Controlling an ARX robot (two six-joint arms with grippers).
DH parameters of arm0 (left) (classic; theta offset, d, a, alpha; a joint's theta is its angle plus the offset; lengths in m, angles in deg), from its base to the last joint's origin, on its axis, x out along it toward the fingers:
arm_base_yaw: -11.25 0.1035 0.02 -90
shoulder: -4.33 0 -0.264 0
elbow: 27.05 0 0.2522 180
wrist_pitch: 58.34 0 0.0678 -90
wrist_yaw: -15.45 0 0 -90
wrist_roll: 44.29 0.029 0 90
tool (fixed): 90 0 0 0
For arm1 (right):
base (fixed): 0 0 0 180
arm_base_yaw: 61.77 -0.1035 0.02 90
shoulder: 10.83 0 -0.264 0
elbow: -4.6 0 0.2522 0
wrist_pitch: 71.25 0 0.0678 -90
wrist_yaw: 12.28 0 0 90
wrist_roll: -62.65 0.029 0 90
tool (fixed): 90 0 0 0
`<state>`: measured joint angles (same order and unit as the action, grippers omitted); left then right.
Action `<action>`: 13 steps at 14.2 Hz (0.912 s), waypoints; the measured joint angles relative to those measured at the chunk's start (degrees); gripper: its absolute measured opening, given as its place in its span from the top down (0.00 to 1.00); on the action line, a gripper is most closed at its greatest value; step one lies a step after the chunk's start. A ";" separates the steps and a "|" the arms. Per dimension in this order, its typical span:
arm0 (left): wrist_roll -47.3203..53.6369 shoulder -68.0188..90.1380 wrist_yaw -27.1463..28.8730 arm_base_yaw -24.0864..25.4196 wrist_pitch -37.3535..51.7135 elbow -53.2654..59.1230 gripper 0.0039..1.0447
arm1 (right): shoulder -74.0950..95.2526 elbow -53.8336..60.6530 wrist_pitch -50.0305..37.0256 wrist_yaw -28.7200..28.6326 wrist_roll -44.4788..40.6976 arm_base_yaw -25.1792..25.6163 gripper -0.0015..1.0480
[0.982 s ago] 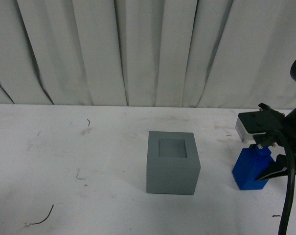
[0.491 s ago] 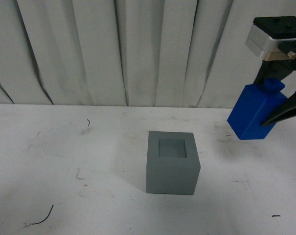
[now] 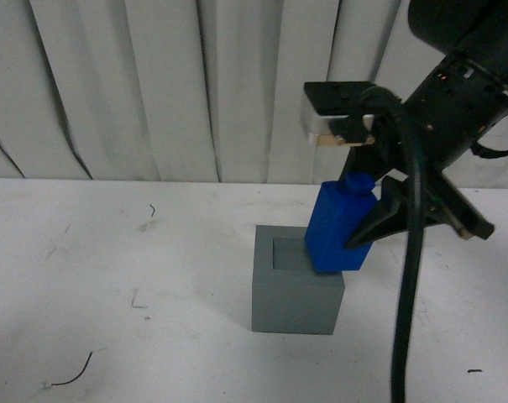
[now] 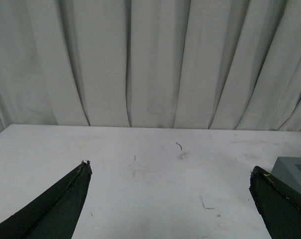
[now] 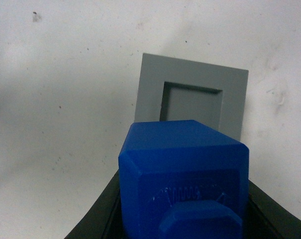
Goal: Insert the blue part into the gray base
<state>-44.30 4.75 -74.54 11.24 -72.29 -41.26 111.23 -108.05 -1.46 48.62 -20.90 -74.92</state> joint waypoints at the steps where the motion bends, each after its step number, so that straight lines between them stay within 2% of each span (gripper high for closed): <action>1: 0.00 0.00 0.00 0.00 0.00 0.00 0.06 | 0.87 -0.31 -0.42 -0.02 2.14 -0.83 0.55; 4: 0.00 0.00 0.00 0.00 0.00 0.00 0.06 | 3.17 -2.43 -1.49 1.18 7.78 -2.27 0.55; 9: 0.00 0.00 0.00 0.00 0.02 0.00 0.06 | 6.49 -6.82 -1.95 1.62 9.46 -3.37 0.55; 13: 0.00 0.00 0.00 0.00 0.02 0.00 0.06 | 7.23 -5.33 -4.15 2.14 10.75 -3.74 0.55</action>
<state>-44.30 4.75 -74.54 11.24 -72.26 -41.26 118.47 -113.38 -5.61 50.76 -10.14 -78.66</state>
